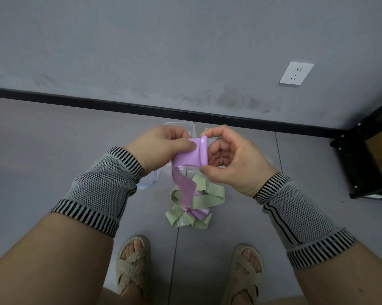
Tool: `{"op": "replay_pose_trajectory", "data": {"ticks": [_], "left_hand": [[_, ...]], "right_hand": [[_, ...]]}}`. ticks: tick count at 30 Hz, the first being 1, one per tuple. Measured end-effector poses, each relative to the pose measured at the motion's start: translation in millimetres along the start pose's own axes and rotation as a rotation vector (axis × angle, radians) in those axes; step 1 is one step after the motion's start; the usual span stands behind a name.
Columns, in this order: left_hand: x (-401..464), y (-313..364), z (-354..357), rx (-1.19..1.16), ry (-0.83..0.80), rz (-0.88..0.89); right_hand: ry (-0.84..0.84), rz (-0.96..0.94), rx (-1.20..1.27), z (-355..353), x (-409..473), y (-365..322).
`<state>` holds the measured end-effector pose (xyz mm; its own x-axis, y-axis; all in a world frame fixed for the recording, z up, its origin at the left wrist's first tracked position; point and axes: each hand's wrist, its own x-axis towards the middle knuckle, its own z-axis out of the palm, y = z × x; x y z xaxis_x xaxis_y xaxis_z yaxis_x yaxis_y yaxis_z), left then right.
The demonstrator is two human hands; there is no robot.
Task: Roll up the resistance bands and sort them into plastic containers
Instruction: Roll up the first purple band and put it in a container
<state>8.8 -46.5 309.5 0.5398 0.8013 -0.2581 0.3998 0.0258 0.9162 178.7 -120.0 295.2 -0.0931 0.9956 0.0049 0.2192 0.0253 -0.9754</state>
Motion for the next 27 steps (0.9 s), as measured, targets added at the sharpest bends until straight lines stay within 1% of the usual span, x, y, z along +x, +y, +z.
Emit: {"op": "replay_pose_trajectory", "data": {"ticks": [6,12,15,21,24,27], "left_hand": [[-1.3,-0.5,0.4,0.062,0.014,0.022],[-1.3,2.9,1.3,0.217,0.053,0.016],[-2.1,4.2,2.2,0.264,0.075,0.021],[-4.2,6.9,6.2,0.182,0.055,0.035],[-1.8,7.9,13.1,0.217,0.117,0.041],[0.2,9.3,17.2,0.248,0.17,0.057]], "right_hand": [[-0.013,0.017,0.092,-0.2,-2.1,-4.2],[-0.007,0.017,0.041,0.9,-1.5,-3.0],[0.019,-0.003,-0.049,2.3,-0.5,-1.5],[0.087,-0.057,-0.295,0.7,0.5,2.3],[0.098,-0.081,-0.443,1.3,0.7,2.6],[0.108,-0.105,-0.487,4.0,0.5,2.1]]}}
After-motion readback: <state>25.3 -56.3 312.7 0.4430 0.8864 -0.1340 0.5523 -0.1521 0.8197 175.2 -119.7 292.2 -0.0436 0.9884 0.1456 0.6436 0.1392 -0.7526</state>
